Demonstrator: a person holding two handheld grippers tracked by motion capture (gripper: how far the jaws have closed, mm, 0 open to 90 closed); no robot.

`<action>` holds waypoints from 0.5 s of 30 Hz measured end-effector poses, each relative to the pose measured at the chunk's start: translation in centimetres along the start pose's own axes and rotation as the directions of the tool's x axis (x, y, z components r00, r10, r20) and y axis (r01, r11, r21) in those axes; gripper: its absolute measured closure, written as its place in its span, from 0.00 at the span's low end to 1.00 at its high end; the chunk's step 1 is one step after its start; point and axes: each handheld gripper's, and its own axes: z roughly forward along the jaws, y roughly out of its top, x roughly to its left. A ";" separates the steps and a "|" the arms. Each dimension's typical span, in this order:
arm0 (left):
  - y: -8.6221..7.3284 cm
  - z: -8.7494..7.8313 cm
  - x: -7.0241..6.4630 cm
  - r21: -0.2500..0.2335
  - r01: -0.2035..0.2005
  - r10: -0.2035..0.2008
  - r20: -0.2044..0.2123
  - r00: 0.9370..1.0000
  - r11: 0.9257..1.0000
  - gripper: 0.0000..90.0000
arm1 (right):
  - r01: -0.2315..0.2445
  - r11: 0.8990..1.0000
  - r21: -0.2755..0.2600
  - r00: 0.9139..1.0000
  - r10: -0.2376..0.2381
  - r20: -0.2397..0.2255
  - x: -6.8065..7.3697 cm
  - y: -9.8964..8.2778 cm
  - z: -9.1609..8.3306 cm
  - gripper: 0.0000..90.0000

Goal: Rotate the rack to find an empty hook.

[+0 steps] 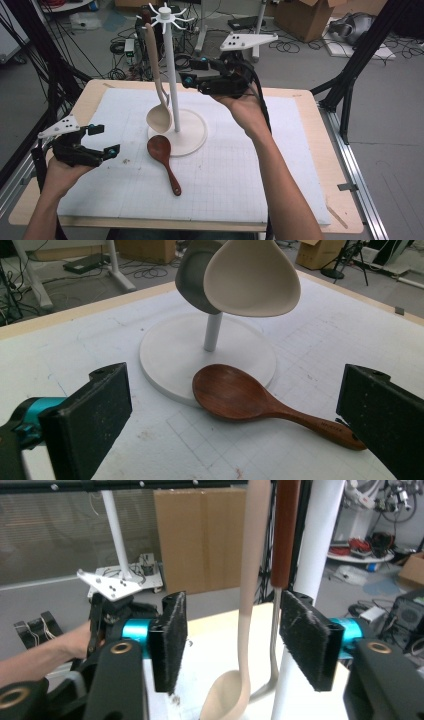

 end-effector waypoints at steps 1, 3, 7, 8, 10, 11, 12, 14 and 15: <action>0.0 0.0 0.0 -0.001 -0.002 0.002 -0.001 1.000 1.000 0.02 | -0.006 1.000 0.001 1.000 0.006 0.004 0.0 -0.4 0.0 0.45; 0.0 -0.1 0.0 0.000 -0.002 0.002 -0.002 1.000 1.000 0.02 | -0.013 1.000 0.008 1.000 0.013 0.006 0.2 -1.2 -0.1 0.42; -0.1 0.0 0.0 0.004 -0.003 0.003 -0.003 1.000 1.000 0.02 | -0.028 0.999 0.015 1.000 0.028 0.009 0.6 -2.8 -0.1 0.40; -0.1 0.0 0.0 0.004 -0.002 0.002 -0.002 1.000 1.000 0.02 | -0.031 0.999 0.020 0.999 0.030 0.013 0.7 -3.2 -0.1 0.39; 0.0 0.0 -0.1 0.004 -0.003 0.003 -0.001 1.000 1.000 0.02 | -0.038 0.999 0.028 0.999 0.037 0.014 0.8 -4.1 0.0 0.39; 0.0 0.0 -0.1 0.003 -0.003 0.003 -0.001 1.000 1.000 0.02 | -0.042 0.998 0.040 0.999 0.041 0.015 0.9 -4.5 0.1 0.39; 0.0 0.0 0.0 0.003 -0.002 0.002 -0.003 1.000 1.000 0.02 | -0.049 0.998 0.047 0.999 0.049 0.012 0.9 -4.9 0.2 0.38; 0.0 0.0 0.0 0.001 0.000 0.000 -0.005 1.000 1.000 0.02 | -0.065 0.996 0.057 0.998 0.065 0.003 1.0 -6.0 0.4 0.38; 0.0 0.0 0.0 0.002 0.000 0.000 -0.004 1.000 1.000 0.02 | -0.069 0.996 0.063 0.998 0.069 0.005 1.1 -6.3 0.5 0.37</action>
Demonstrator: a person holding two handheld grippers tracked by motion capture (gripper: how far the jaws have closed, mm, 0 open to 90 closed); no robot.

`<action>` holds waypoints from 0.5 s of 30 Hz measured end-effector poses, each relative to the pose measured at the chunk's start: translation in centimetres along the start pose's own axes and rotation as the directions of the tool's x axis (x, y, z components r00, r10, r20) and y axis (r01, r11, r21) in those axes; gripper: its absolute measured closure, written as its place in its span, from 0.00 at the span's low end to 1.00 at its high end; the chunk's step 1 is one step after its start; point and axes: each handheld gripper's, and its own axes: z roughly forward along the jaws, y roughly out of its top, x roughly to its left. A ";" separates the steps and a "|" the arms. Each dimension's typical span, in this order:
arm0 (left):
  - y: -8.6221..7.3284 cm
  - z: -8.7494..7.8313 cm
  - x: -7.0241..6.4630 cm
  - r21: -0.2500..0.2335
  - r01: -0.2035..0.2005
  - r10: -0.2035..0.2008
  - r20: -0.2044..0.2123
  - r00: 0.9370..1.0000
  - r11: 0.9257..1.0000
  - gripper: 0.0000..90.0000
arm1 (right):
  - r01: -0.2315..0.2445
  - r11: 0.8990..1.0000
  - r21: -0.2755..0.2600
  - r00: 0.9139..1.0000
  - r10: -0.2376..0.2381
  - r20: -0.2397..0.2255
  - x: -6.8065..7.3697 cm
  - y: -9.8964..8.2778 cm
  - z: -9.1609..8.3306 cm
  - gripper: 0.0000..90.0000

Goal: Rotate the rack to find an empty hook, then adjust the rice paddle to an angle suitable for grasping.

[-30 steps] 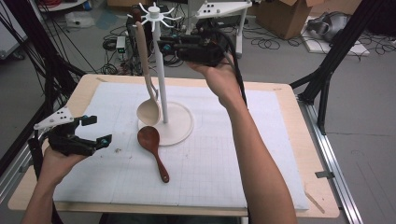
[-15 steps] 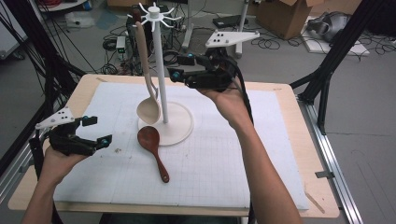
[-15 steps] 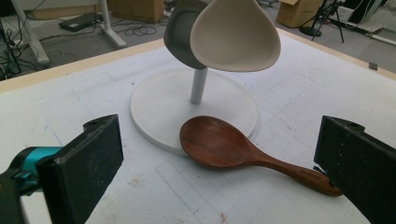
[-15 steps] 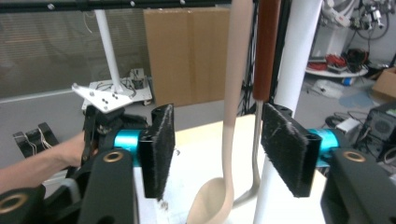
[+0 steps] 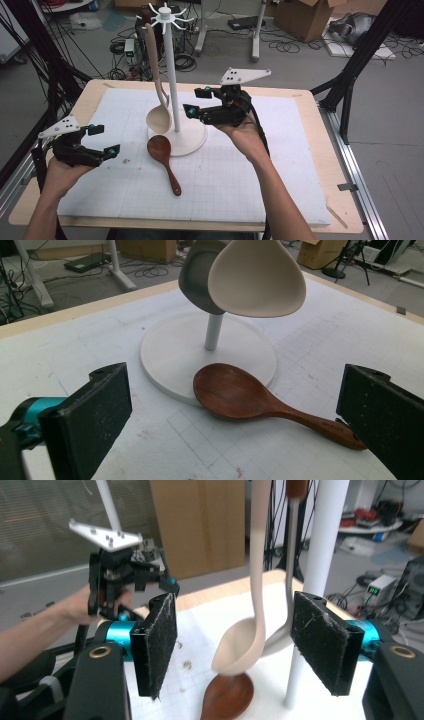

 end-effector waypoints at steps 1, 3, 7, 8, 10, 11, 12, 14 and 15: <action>0.0 0.0 0.0 0.000 0.002 -0.002 0.001 1.000 1.000 0.02 | -0.003 1.000 0.005 1.000 0.003 0.002 0.0 -0.5 0.2 0.37; 0.0 0.0 -0.1 -0.001 -0.001 0.001 0.001 1.000 1.000 0.02 | -0.019 1.000 0.018 1.000 0.019 -0.006 0.1 -1.3 0.5 0.36; 0.1 0.0 -0.1 -0.002 -0.004 0.004 0.004 1.000 1.000 0.02 | -0.029 0.999 0.042 1.000 0.029 0.001 0.4 -2.8 0.9 0.33; 0.1 0.0 -0.1 -0.002 -0.002 0.002 0.004 1.000 1.000 0.02 | -0.029 0.998 0.047 1.000 0.029 0.001 0.5 -3.1 0.9 0.33; 0.0 0.0 0.0 -0.001 0.001 -0.001 0.003 1.000 1.000 0.02 | -0.023 0.998 0.056 1.000 0.022 0.011 0.6 -3.6 1.1 0.32; 0.0 0.0 0.0 0.000 0.001 -0.001 0.002 1.000 1.000 0.02 | -0.031 0.998 0.060 0.999 0.030 0.015 0.7 -3.9 1.2 0.31; 0.0 0.0 0.0 -0.001 0.003 -0.003 0.002 1.000 1.000 0.02 | -0.035 0.997 0.062 0.999 0.035 0.012 0.8 -4.2 1.4 0.31; -0.1 0.0 0.0 -0.002 0.005 -0.005 0.001 1.000 1.000 0.02 | -0.042 0.997 0.069 0.999 0.042 0.013 1.0 -4.9 1.7 0.31; -0.1 0.0 0.0 -0.003 0.005 -0.005 0.001 1.000 1.000 0.02 | -0.045 0.996 0.077 0.999 0.044 0.016 1.2 -5.2 1.9 0.31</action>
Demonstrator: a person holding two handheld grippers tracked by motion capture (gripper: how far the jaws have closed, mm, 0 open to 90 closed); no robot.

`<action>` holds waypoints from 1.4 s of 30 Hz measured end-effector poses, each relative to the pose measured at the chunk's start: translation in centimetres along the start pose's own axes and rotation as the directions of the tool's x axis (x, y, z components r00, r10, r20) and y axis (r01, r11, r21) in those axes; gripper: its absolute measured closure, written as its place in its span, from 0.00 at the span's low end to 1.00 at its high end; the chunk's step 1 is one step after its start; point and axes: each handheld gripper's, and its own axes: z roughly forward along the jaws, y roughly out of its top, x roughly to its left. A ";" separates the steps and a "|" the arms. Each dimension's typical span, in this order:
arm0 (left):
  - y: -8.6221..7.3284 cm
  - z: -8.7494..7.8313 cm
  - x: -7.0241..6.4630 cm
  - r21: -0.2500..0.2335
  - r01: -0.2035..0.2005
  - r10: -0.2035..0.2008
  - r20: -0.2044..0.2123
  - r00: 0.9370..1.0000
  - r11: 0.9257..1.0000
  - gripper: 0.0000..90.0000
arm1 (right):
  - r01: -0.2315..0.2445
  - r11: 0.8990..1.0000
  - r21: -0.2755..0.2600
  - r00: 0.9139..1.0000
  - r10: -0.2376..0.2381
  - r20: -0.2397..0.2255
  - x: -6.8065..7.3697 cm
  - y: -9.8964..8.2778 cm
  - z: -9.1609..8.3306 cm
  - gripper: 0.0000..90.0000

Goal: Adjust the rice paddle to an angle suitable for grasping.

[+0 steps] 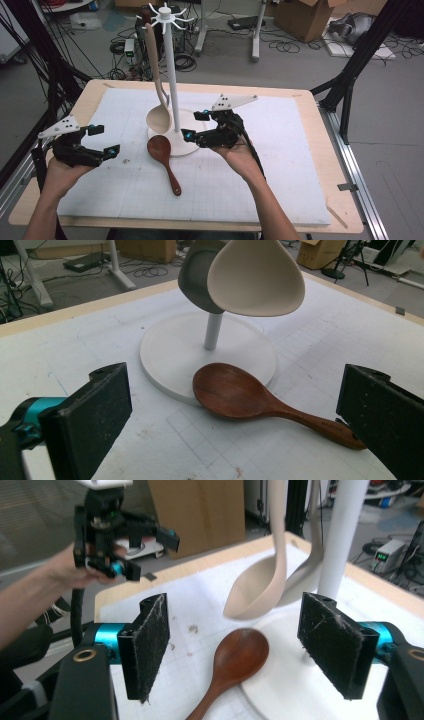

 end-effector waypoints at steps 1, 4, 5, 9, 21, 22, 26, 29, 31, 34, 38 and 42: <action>0.0 0.0 0.0 0.003 -0.002 0.002 -0.001 1.000 1.000 0.02 | 0.001 1.000 0.006 1.000 -0.001 0.004 0.1 -0.3 0.2 0.30; -0.2 0.0 0.1 0.011 -0.001 0.001 -0.006 1.000 1.000 0.02 | -0.008 1.000 0.026 1.000 0.008 0.006 0.4 -1.4 0.7 0.30; -0.3 0.1 0.0 0.011 0.002 -0.002 -0.007 1.000 1.000 0.02 | -0.016 0.999 0.034 1.000 0.016 0.007 0.6 -1.7 0.9 0.30; -0.4 0.4 -0.2 0.013 0.004 -0.004 -0.002 1.000 1.000 0.02 | -0.015 0.998 0.055 1.000 0.014 0.016 0.7 -3.4 1.2 0.41; -0.3 0.5 -0.2 0.009 0.001 -0.001 0.000 1.000 1.000 0.02 | -0.038 0.980 0.197 0.999 0.035 0.016 1.5 -7.7 3.3 0.81; -0.3 0.5 -0.2 0.012 -0.003 0.003 0.002 1.000 1.000 0.02 | -0.032 0.978 0.204 0.999 0.031 0.010 1.6 -8.1 3.6 0.83; -0.3 0.7 -0.2 0.015 -0.004 0.004 0.005 1.000 1.000 0.02 | -0.031 0.970 0.240 0.999 0.032 -0.002 2.0 -9.2 4.7 0.94; -0.3 0.7 -0.2 0.015 -0.003 0.003 0.007 1.000 1.000 0.02 | -0.028 0.966 0.258 0.999 0.033 -0.015 2.1 -9.8 5.6 0.98; -0.3 0.7 -0.2 0.012 -0.003 0.003 0.006 1.000 1.000 0.02 | -0.025 0.962 0.271 0.999 0.031 -0.019 2.2 -10.2 6.1 0.99; -0.3 0.6 -0.2 0.011 -0.002 0.002 0.008 1.000 1.000 0.02 | -0.028 0.961 0.276 0.999 0.039 -0.031 2.4 -10.6 6.9 0.99; -0.3 0.7 -0.3 0.013 0.001 -0.001 0.009 1.000 1.000 0.02 | -0.030 0.957 0.287 0.998 0.044 -0.040 2.5 -10.9 7.9 0.99; -0.3 0.6 -0.3 0.011 0.002 -0.002 0.010 1.000 1.000 0.02 | -0.032 0.956 0.292 0.998 0.047 -0.045 2.9 -11.4 8.7 0.99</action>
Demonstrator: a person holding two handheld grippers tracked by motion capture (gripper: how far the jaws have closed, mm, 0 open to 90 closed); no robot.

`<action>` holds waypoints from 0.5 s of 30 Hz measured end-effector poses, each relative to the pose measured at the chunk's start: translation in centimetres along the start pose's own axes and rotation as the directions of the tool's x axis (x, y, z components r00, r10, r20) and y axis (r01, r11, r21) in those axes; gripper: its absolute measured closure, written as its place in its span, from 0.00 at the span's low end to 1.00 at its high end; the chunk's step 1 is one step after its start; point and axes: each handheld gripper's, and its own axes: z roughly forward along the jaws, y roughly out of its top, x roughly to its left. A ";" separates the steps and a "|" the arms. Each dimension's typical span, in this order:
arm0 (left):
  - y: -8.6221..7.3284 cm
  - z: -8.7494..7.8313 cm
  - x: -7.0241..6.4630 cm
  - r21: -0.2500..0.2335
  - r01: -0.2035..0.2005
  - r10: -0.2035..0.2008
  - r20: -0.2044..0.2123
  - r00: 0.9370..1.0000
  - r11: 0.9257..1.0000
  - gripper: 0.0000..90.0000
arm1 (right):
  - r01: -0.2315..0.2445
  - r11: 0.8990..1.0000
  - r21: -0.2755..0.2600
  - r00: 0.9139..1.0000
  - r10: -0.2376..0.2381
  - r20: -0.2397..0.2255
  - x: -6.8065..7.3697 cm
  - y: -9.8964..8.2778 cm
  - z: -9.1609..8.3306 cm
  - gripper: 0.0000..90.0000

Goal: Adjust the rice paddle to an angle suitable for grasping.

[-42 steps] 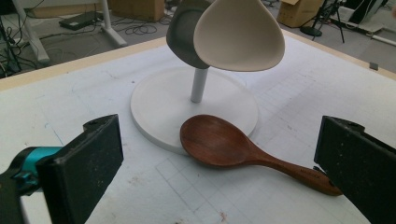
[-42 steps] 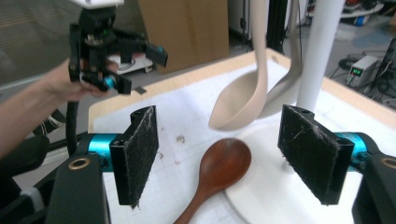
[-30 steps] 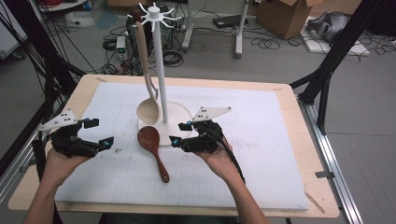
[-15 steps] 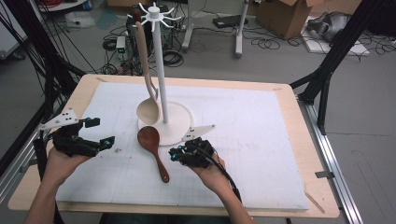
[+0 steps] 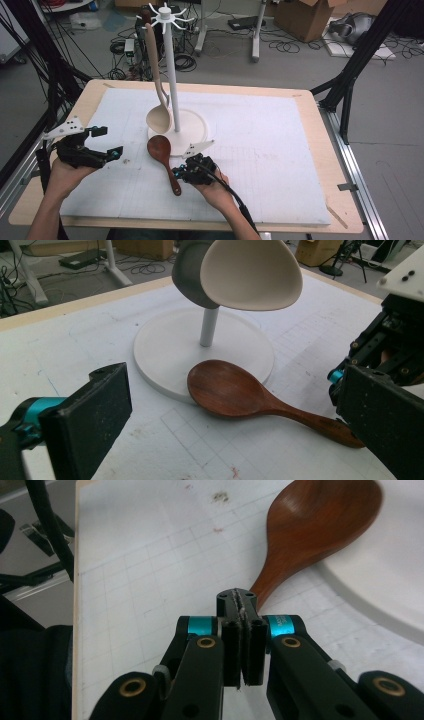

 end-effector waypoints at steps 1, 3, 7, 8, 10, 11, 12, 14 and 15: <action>0.0 0.0 0.0 -0.001 -0.002 0.002 -0.001 1.000 1.000 0.02 | 0.002 1.000 0.006 1.000 -0.002 -0.005 0.1 -0.1 0.2 0.99; 0.0 -0.1 0.1 -0.001 -0.003 0.003 -0.001 1.000 1.000 0.02 | 0.010 1.000 0.013 1.000 -0.010 -0.013 0.4 -0.2 0.7 0.99; 0.0 -0.1 0.0 0.000 -0.003 0.003 -0.001 1.000 1.000 0.02 | 0.024 0.999 0.024 0.999 -0.024 -0.029 1.2 -0.3 1.5 0.99; 0.0 -0.1 0.0 -0.001 -0.003 0.003 -0.001 1.000 1.000 0.02 | 0.030 0.999 0.024 0.999 -0.030 -0.028 1.3 -0.3 1.7 0.99; 0.0 -0.1 0.0 0.000 -0.004 0.004 -0.002 1.000 1.000 0.02 | 0.034 0.999 0.030 0.999 -0.033 -0.035 1.5 -0.4 2.0 0.99; 0.0 -0.1 0.0 0.000 -0.004 0.004 -0.002 1.000 1.000 0.02 | 0.034 0.999 0.033 0.999 -0.032 -0.039 1.6 -0.4 2.1 0.99; 0.0 -0.1 0.0 0.000 -0.004 0.004 -0.002 1.000 1.000 0.02 | 0.034 0.999 0.042 0.999 -0.032 -0.043 1.7 -0.4 2.3 0.99; 0.0 -0.1 0.0 -0.002 -0.002 0.002 -0.001 1.000 1.000 0.02 | 0.047 0.997 0.053 0.998 -0.044 -0.049 1.9 -0.5 2.5 0.99; 0.0 -0.1 0.1 0.000 -0.003 0.003 -0.001 1.000 1.000 0.02 | 0.049 0.997 0.059 0.998 -0.045 -0.052 1.9 -0.6 2.6 0.99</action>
